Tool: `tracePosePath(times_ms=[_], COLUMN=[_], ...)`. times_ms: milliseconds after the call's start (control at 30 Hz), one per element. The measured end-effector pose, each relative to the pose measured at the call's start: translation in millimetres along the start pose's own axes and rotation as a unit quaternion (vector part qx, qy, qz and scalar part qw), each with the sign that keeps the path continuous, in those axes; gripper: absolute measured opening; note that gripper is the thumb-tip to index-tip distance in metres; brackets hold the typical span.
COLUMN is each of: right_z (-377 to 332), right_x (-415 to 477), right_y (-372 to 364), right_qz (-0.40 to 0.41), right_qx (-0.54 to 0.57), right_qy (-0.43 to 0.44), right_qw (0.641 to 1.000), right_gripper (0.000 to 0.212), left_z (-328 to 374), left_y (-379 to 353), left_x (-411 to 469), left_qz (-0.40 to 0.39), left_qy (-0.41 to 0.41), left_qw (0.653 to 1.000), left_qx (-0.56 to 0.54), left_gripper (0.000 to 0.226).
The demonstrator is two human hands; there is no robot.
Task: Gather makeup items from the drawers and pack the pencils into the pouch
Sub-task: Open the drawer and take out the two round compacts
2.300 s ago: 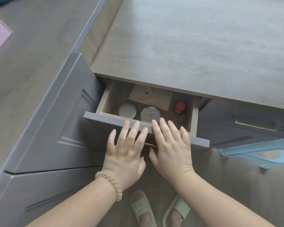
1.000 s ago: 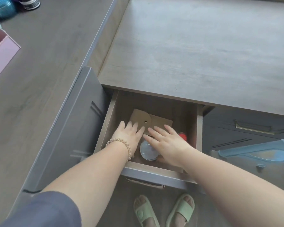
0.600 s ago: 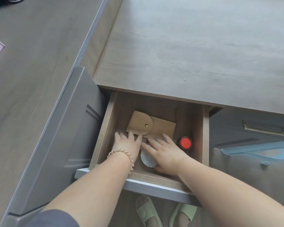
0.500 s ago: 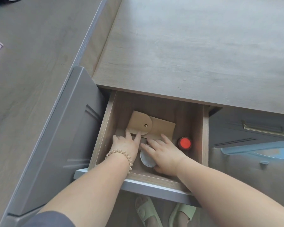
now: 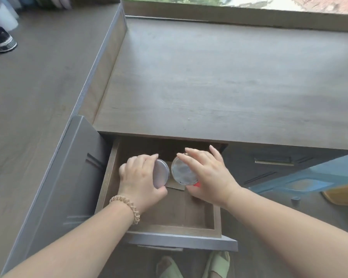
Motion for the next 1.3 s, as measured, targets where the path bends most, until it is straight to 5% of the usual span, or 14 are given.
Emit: tracePosePath(times_ms=[167,600,967,1300], right_z=[36.6,220.1,471.8,566.4], right_x=[-5.4,-75.5,-123.8,-121.2], right_y=[86.9,218.0,272.8,272.9], right_qz=[0.101,0.149,0.046,-0.05], right_qx=[-0.018,-0.021,-0.009,0.009], right_qy=[-0.034,-0.132,-0.154,-0.158], right_qw=[0.994,0.98,0.987,0.986], right_gripper=[0.077,0.077,0.081,0.084], left_z=[76.9,310.2,526.4,590.8], left_y=[46.1,57.0,-35.0,-91.6], left_x=[37.4,118.8,217.3,269.6], left_qz=[0.065,0.061,-0.001,-0.042], left_qy=[-0.076,-0.183,-0.11,-0.067], left_qw=[0.99,0.974,0.986,0.99], left_qx=[-0.102,-0.12,-0.125,-0.119], left_gripper=[0.088,0.087,0.088,0.086])
Point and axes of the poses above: each hand's wrist, its own x-axis towards the middle knuckle, its own y-axis out of the back of the hand, z = x × y, the point moved 2 cm from there along x, towards the middle knuckle, and after that the axes turned 4 degrees about -y, right-handed, at the moved point
